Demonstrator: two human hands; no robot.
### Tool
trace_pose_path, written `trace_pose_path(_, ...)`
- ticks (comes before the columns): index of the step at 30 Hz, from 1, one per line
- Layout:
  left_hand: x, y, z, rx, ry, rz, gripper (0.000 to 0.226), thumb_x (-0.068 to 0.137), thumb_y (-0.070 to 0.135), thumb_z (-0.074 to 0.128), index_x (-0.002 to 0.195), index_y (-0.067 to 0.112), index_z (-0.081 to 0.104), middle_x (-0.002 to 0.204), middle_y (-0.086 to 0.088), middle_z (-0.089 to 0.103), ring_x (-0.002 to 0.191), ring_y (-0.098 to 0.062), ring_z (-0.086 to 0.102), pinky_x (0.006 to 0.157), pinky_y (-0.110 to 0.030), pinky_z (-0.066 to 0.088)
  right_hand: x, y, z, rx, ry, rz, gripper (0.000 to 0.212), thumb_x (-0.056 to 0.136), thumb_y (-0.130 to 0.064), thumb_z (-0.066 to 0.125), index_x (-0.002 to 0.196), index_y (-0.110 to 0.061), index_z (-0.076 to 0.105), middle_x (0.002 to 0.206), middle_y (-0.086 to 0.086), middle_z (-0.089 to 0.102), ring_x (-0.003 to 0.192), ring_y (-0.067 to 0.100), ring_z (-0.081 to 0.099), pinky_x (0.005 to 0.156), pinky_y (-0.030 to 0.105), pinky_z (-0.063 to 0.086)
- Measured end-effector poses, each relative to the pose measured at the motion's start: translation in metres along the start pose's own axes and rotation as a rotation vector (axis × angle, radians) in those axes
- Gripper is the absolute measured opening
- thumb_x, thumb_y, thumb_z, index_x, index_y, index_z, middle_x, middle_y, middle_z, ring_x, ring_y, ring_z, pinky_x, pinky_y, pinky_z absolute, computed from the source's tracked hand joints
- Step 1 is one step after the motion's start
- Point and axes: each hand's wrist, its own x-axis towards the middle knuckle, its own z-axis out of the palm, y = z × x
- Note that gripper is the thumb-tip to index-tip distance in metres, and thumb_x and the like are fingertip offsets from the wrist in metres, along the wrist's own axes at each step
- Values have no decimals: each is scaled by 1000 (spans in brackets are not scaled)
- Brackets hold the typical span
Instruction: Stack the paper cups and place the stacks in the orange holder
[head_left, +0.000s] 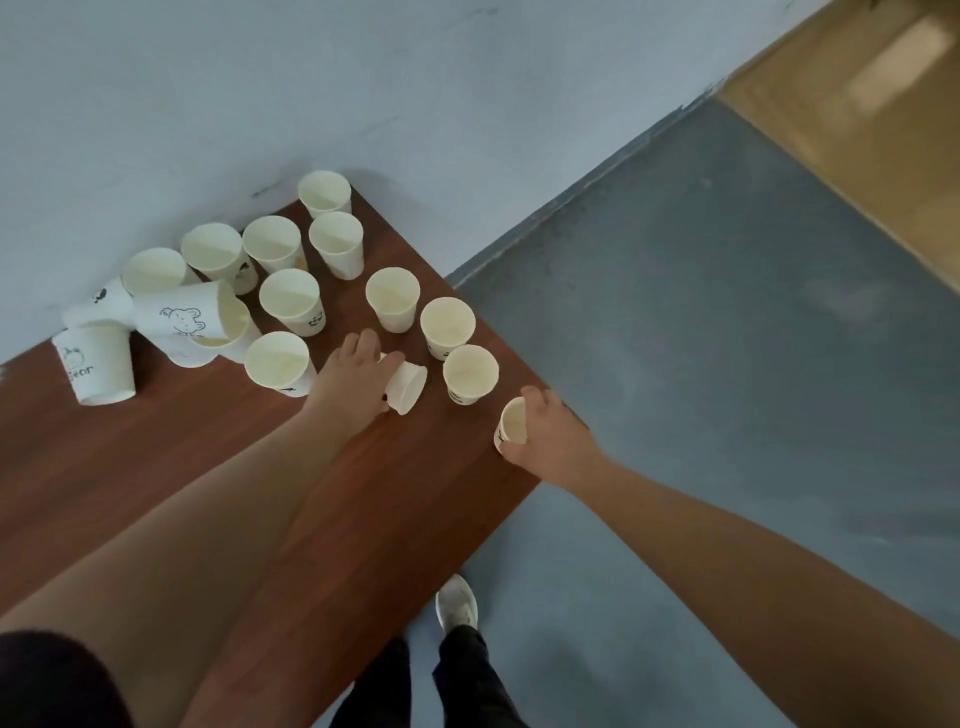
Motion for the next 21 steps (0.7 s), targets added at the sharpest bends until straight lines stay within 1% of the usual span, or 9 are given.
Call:
trace_pose_path(3, -11, 1, -1, 11, 22, 49, 70, 76, 42, 80, 134, 16, 51, 133, -9, 44, 122, -28, 43, 101, -40, 42, -7, -8, -7, 30, -13, -38, 80, 84, -38, 69, 147, -12, 27, 140, 11, 41, 124, 30, 50, 94, 35, 42)
trace_pose_path(6, -33, -1, -5, -146, 33, 14, 71, 77, 43, 80, 134, 14, 50, 136, -6, 50, 124, -26, 48, 103, -40, 42, -17, -20, -15, 74, -35, -81, 78, 81, -38, 71, 143, -12, 31, 138, 11, 45, 120, 30, 53, 95, 37, 44)
trace_pose_path(9, -62, -7, -14, -447, 26, -101, 76, 72, 45, 84, 133, 16, 50, 130, -2, 54, 117, -22, 53, 100, -41, 47, -26, -40, -29, 98, -69, -161, 75, 79, -39, 72, 138, -12, 32, 133, 9, 48, 114, 27, 55, 90, 35, 47)
trace_pose_path(11, -85, -15, -26, -675, 23, -188, 83, 69, 53, 82, 138, 26, 46, 131, 5, 54, 119, -17, 53, 102, -44, 48, -33, -59, -40, 107, -91, -231, 72, 82, -35, 72, 138, -11, 32, 130, 8, 48, 112, 26, 55, 88, 33, 46)
trace_pose_path(12, -98, -19, -32, -783, 40, -223, 84, 70, 54, 80, 141, 30, 43, 132, 8, 55, 120, -14, 54, 103, -44, 48, -36, -70, -47, 117, -96, -266, 70, 83, -33, 72, 137, -12, 33, 129, 7, 49, 110, 25, 55, 87, 33, 47)
trace_pose_path(14, -127, -28, -46, -972, 84, -287, 84, 75, 48, 81, 147, 33, 39, 132, 10, 58, 118, -10, 58, 102, -37, 49, -40, -95, -57, 129, -92, -339, 67, 82, -33, 74, 134, -14, 36, 127, 4, 49, 109, 21, 53, 87, 34, 46)
trace_pose_path(17, -182, -38, -66, -1117, 168, -374, 82, 82, 36, 81, 150, 37, 34, 127, 16, 61, 111, -4, 62, 93, -25, 49, -46, -136, -66, 101, -53, -469, 68, 79, -35, 75, 133, -14, 39, 128, 4, 50, 110, 21, 54, 86, 32, 44)
trace_pose_path(19, -221, -49, -73, -1191, 240, -450, 76, 81, 39, 81, 145, 41, 38, 123, 16, 63, 108, -4, 64, 92, -28, 52, -53, -167, -66, 74, -53, -557, 69, 79, -37, 74, 134, -15, 40, 131, 4, 47, 111, 21, 53, 87, 33, 44)
trace_pose_path(21, -261, -62, -77, -1238, 335, -564, 69, 80, 43, 81, 137, 41, 44, 118, 11, 66, 108, -8, 64, 93, -33, 53, -62, -200, -62, 43, -70, -653, 71, 79, -40, 73, 136, -16, 38, 135, 5, 43, 113, 21, 52, 87, 34, 45)
